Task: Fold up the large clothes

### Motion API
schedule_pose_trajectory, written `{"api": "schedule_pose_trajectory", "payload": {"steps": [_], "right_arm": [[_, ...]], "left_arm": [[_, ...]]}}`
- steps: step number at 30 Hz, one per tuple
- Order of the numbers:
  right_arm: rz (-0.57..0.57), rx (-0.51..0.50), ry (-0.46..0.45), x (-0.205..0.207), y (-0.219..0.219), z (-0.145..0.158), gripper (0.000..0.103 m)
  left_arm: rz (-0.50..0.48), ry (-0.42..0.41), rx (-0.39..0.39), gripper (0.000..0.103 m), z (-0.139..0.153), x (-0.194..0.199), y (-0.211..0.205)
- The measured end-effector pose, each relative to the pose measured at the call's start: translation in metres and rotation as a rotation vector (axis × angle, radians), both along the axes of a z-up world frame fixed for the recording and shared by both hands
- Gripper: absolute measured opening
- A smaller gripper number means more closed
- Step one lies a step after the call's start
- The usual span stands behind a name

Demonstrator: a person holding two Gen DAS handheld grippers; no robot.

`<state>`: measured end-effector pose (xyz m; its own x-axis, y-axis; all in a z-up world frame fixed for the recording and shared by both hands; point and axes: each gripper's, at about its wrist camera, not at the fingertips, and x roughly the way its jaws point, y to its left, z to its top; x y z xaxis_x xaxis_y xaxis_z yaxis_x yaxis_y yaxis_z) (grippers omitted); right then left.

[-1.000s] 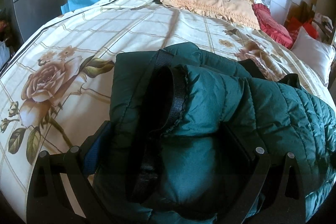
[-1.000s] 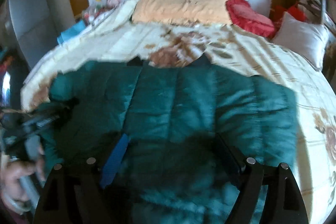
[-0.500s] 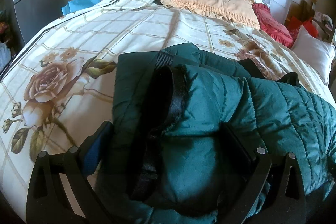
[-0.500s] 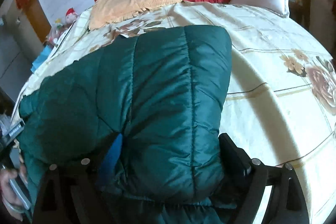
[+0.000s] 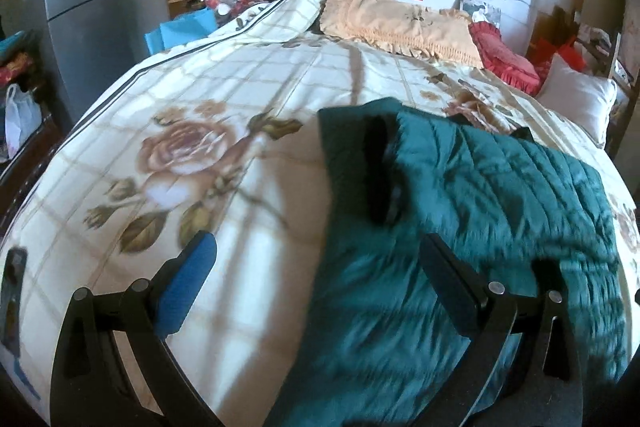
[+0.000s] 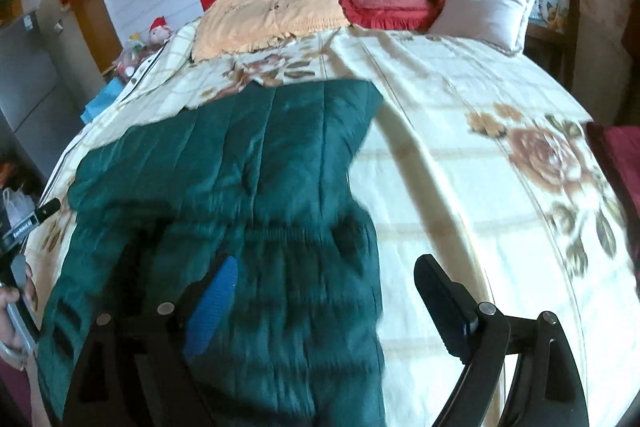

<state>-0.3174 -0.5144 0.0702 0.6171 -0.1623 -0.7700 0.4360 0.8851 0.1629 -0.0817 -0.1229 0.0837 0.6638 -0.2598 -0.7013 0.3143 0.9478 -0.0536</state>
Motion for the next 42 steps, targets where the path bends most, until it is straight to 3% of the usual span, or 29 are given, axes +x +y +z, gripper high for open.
{"api": "schedule_pose_trajectory", "payload": {"steps": [11, 17, 31, 42], "right_arm": [[0.012, 0.055, 0.056, -0.056, 0.025, -0.028, 0.088], [0.006, 0.062, 0.054, -0.072, 0.03, -0.029, 0.088], [0.04, 0.075, 0.106, -0.098, 0.044, -0.039, 0.091], [0.034, 0.148, 0.116, -0.12, 0.04, -0.048, 0.093]], "left_arm": [[0.003, 0.006, 0.0, 0.102, -0.003, -0.063, 0.045], [-0.01, 0.01, 0.049, 0.102, -0.01, -0.087, 0.058], [-0.026, 0.095, 0.034, 0.102, -0.031, -0.12, 0.084], [-0.066, 0.165, 0.042, 0.102, -0.048, -0.131, 0.089]]}}
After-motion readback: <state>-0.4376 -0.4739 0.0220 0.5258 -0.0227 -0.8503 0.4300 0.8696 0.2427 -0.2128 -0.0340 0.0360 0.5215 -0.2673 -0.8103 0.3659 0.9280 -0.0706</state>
